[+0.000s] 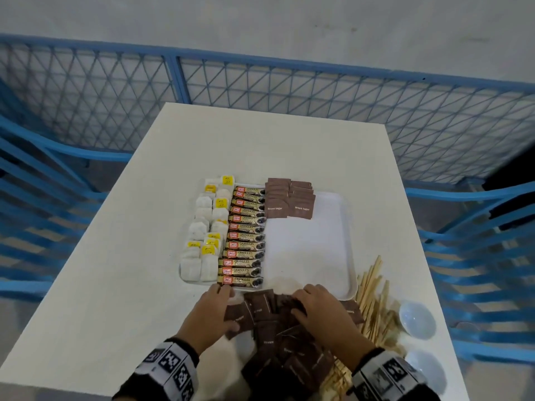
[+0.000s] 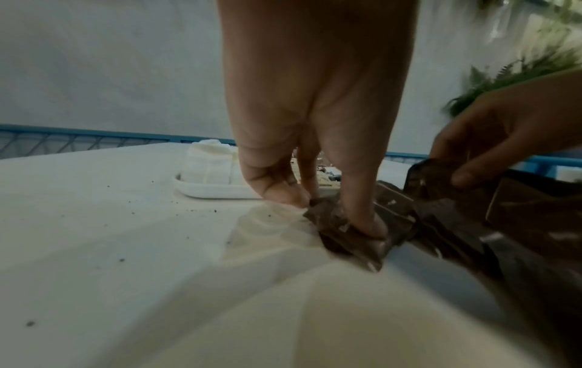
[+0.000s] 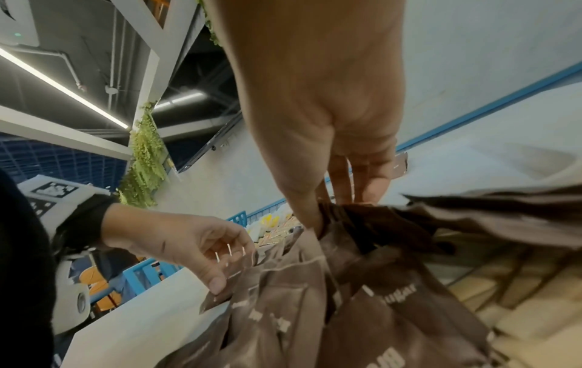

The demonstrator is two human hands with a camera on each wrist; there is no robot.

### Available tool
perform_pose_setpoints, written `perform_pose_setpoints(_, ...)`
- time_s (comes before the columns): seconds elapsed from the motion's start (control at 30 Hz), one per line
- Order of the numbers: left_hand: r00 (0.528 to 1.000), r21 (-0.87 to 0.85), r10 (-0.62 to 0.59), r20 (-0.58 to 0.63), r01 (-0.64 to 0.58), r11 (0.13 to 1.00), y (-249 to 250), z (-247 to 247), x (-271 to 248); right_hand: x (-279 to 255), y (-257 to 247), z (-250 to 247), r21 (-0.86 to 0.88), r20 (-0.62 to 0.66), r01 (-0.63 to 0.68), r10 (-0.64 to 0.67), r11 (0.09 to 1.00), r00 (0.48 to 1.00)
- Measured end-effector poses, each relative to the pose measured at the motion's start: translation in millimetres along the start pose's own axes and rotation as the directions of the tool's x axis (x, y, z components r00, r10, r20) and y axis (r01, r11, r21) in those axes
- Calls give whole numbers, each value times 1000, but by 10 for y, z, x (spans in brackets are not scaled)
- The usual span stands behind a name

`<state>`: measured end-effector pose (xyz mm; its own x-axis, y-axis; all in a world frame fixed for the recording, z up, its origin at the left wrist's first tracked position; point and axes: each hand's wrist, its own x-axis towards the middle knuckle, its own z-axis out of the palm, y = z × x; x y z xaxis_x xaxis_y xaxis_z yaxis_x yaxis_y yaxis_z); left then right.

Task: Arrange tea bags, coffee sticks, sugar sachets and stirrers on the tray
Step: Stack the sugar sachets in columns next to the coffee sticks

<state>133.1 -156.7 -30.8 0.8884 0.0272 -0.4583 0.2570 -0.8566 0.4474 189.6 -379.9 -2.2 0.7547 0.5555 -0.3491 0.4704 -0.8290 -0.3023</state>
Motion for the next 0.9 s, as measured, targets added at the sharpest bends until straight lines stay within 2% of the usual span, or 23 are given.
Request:
perform_pose_setpoints(0.1,998,82,-24,65,19,996,43,-49,-20,-17,-7,-26,-86,11,32,-31,996,999)
perform_pose_setpoints(0.17,995,77,-9,98,1,997,41,-70,-52,-45,4,-33,-60,-1,40,-40,997,999)
perform_pose_setpoints(0.23,993,-45,31,112,-26,999,3,-76,-89,-84,19,-45,12,-31,44,-43,999,999)
perform_pose_setpoints(0.3,988,-228,30,151,5,974,-13,-116,-138,-126,41,-57,110,-71,50,-42,993,997)
perform_pose_setpoints(0.33,981,-345,11,196,58,937,-2,-153,-165,-145,53,-68,154,-89,53,-40,987,995)
perform_pose_setpoints(0.4,963,-581,5,268,158,798,45,-219,-214,-178,70,-112,240,-110,44,-18,970,994)
perform_pose_setpoints(0.47,964,-718,45,261,163,676,119,-293,-242,-199,71,-190,334,-134,34,11,942,991)
perform_pose_setpoints(0.57,983,-812,70,171,100,575,251,-375,-221,-236,41,-355,556,-165,45,58,830,985)
perform_pose_setpoints(0.7,989,-912,71,130,91,399,464,-442,-141,-223,-11,-566,725,-125,87,6,683,992)
perform_pose_setpoints(0.8,973,-953,122,195,159,257,623,-482,-116,-183,-67,-683,848,-97,111,-54,518,994)
perform_pose_setpoints(0.9,932,-941,160,327,305,145,756,-540,-139,-128,-161,-751,901,-70,103,-93,422,993)
